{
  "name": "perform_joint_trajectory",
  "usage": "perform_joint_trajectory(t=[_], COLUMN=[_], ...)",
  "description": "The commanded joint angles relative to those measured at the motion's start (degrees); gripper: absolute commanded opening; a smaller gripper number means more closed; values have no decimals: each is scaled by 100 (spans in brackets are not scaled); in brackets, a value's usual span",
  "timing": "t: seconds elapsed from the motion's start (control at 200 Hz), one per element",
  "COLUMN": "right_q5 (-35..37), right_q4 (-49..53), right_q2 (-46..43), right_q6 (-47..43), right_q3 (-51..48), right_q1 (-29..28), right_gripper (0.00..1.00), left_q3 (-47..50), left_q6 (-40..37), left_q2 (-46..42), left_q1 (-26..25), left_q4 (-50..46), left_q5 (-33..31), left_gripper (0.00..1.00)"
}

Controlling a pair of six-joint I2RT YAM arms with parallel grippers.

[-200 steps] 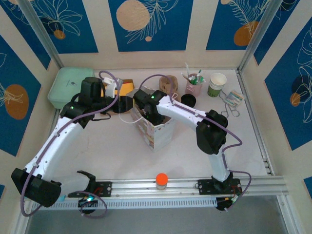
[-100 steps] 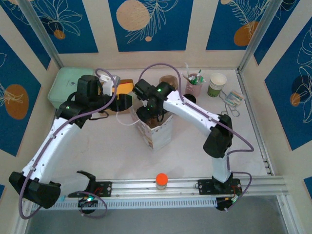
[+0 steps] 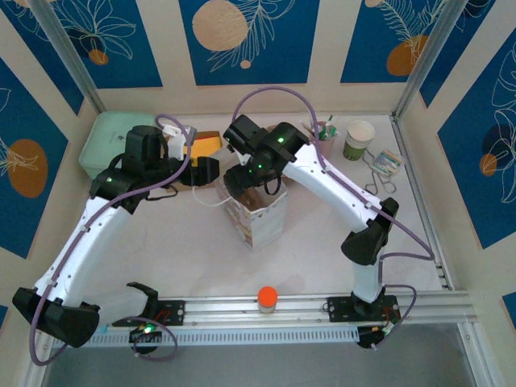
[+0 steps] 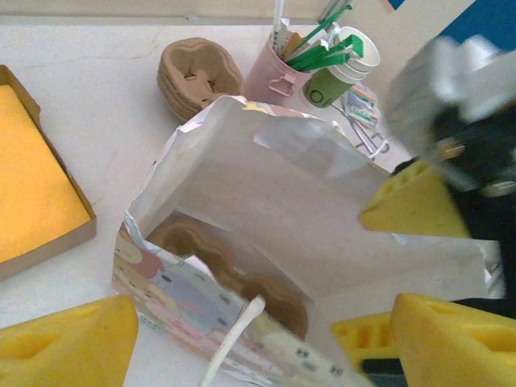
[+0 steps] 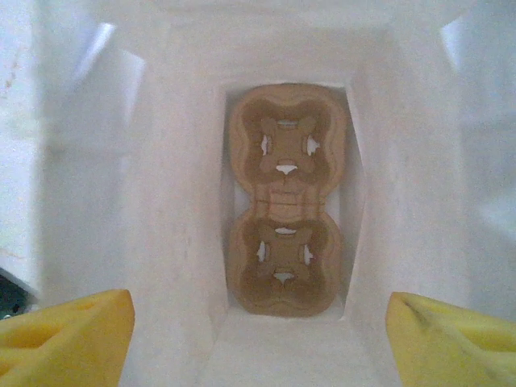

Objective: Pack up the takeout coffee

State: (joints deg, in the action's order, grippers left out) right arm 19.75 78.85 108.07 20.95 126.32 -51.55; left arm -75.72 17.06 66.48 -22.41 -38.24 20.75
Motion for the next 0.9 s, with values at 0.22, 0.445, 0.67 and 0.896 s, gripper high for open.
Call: perform_joint_trajectory(t=[0.22, 0.445, 0.67, 0.896], right_q5=[507, 482, 199, -123], right_q4=[552, 242, -159, -561], right_q2=[-552, -960, -1200, -1341], right_q6=[-148, -171, -206, -206], right_q3=[450, -413, -1272, -1982], right_q1=[169, 353, 530, 791], right_gripper=[84, 84, 84, 76], left_q3=[-540, -1048, -1250, -1208], left_q6=[-338, -440, -570, -578], left_q2=[159, 766, 1200, 1460], left_q1=[-37, -27, -35, -57], left_q4=[-434, -752, -928, -997], left_q5=[-778, -1163, -1325, -1302], left_gripper=[89, 91, 92, 90])
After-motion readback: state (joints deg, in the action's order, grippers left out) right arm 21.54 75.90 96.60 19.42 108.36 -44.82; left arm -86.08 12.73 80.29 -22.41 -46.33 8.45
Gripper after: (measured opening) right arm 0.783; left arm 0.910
